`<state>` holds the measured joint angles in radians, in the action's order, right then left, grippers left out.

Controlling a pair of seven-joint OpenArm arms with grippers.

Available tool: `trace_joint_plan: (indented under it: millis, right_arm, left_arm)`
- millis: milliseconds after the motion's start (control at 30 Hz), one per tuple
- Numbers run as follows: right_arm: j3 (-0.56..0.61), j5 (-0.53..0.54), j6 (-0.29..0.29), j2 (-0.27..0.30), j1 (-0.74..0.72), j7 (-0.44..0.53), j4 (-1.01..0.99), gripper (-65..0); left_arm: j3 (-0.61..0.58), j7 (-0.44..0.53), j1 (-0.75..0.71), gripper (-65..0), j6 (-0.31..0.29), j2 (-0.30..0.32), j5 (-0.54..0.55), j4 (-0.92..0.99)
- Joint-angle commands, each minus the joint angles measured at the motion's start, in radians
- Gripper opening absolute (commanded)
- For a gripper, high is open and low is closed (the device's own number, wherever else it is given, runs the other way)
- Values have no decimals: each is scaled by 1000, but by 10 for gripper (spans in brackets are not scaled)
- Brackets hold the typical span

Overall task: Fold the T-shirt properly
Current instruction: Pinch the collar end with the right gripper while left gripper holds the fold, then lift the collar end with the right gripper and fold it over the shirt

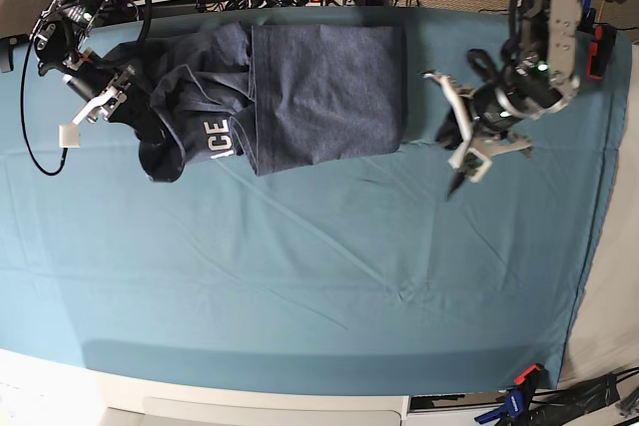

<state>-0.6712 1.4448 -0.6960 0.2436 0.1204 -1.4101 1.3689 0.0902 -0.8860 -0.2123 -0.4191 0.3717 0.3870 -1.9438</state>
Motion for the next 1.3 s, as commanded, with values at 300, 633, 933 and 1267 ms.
trace_joint_plan:
  millis: [300, 633, 933, 1267]
  right_arm:
    - [153, 39, -2, -76, 100, 14, 433, -650]
    - [181, 39, -2, -219, 115, 14, 627, -650]
    - [298, -152, -2, -277, 115, 14, 626, -650]
    - [534, -456, -2, -302, 114, 231, 626, -650]
  left_arm:
    - [82, 18, -13, -567, -1, 19, 56, -23]
    - [82, 18, -24, -567, -1, 19, 56, -23]
    - [82, 22, -23, -567, -1, 19, 56, -23]
    - [82, 21, -24, -567, 0, 19, 56, -23]
